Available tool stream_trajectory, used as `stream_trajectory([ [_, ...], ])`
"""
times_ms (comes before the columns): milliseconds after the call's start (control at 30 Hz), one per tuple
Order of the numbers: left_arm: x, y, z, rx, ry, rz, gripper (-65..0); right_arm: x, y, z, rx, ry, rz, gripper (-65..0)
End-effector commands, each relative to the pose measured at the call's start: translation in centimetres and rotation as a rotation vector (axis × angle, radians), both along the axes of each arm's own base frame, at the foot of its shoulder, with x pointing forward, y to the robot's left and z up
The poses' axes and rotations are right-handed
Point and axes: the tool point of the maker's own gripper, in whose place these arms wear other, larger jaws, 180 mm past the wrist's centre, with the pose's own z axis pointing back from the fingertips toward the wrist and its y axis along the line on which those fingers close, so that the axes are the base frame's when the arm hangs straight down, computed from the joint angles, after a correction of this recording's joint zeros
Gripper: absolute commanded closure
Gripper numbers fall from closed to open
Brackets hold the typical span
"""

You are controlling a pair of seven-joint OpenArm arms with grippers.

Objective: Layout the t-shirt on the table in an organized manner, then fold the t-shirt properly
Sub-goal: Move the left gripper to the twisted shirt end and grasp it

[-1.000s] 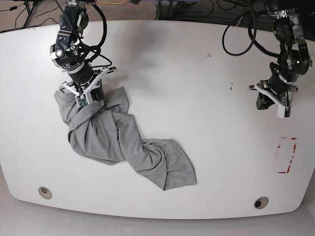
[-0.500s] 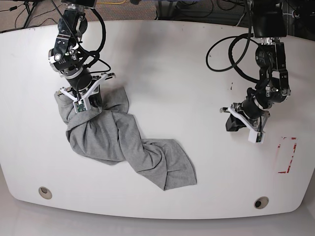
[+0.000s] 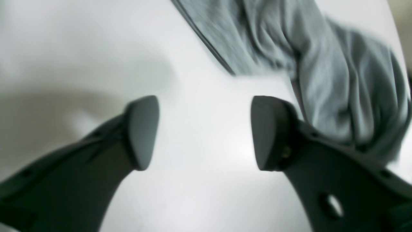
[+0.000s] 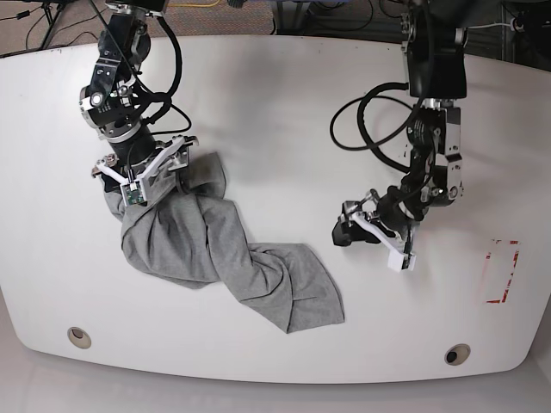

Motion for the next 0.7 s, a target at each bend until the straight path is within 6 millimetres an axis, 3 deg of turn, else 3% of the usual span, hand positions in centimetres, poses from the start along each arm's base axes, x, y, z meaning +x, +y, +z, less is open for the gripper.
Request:
stream_trajectory([
  [0, 2.3, -0.7, 2.0, -0.052, -0.062, 0.052, -47.5, 0.9, 0.1, 1.8, 0.007, -0.069, 0.007, -45.2],
  [133, 3.1, -1.4, 0.9, -0.089, -0.04, 0.102, -48.1, 0.9, 0.1, 1.8, 0.007, -0.069, 0.007, -45.2],
  [667, 5.8, -7.4, -2.7, -0.144, 0.081, 0.078, -47.8, 0.9, 0.2, 2.0, 0.011, -0.073, 0.008, -45.2],
])
